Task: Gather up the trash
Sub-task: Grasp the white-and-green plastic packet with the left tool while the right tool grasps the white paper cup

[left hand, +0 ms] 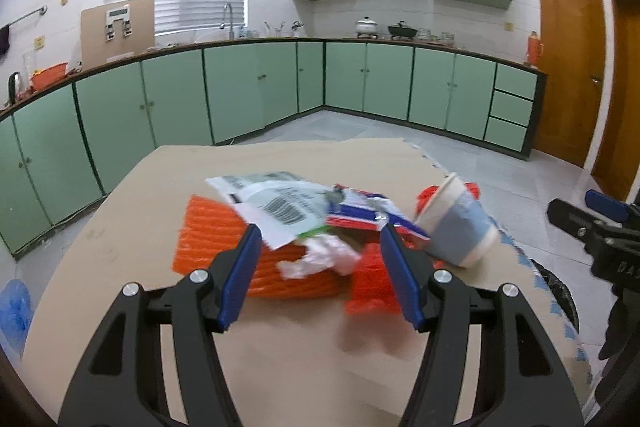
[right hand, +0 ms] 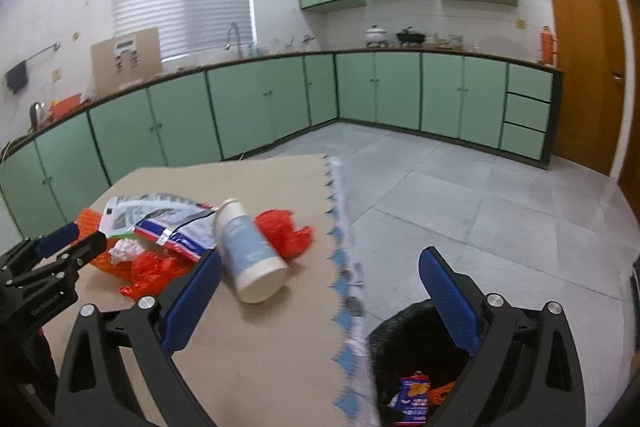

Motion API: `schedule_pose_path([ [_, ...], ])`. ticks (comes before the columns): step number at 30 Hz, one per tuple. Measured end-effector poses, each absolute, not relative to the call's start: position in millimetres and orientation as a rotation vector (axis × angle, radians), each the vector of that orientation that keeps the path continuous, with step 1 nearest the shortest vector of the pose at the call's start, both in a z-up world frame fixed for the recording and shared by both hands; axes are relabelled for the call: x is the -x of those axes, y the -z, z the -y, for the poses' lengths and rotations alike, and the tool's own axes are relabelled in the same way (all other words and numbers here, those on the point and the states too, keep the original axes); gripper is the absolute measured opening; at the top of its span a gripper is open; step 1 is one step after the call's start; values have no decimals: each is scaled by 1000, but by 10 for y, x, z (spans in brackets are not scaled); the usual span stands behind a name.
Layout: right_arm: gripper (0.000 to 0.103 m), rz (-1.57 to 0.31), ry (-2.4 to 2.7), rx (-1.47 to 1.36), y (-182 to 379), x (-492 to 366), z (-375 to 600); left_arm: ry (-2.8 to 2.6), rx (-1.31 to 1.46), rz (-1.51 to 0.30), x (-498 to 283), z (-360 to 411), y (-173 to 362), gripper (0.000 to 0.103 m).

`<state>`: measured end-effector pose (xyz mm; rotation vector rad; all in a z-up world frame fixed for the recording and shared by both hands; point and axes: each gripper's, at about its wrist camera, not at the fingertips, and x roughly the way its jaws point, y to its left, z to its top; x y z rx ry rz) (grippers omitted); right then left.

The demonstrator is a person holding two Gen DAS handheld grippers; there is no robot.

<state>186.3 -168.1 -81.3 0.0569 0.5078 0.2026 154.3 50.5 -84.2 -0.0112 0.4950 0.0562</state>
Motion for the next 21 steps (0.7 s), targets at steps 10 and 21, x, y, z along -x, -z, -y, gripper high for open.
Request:
schedule_pose_path([
  [10,97,-604,-272,-9,1059,-2257,1300,-88,49,-518,-1581,-691,879,60],
  [21,82,-692,-331,-21,1186,-2639,1208,-109,74,-537,-1668,-783,915,61],
])
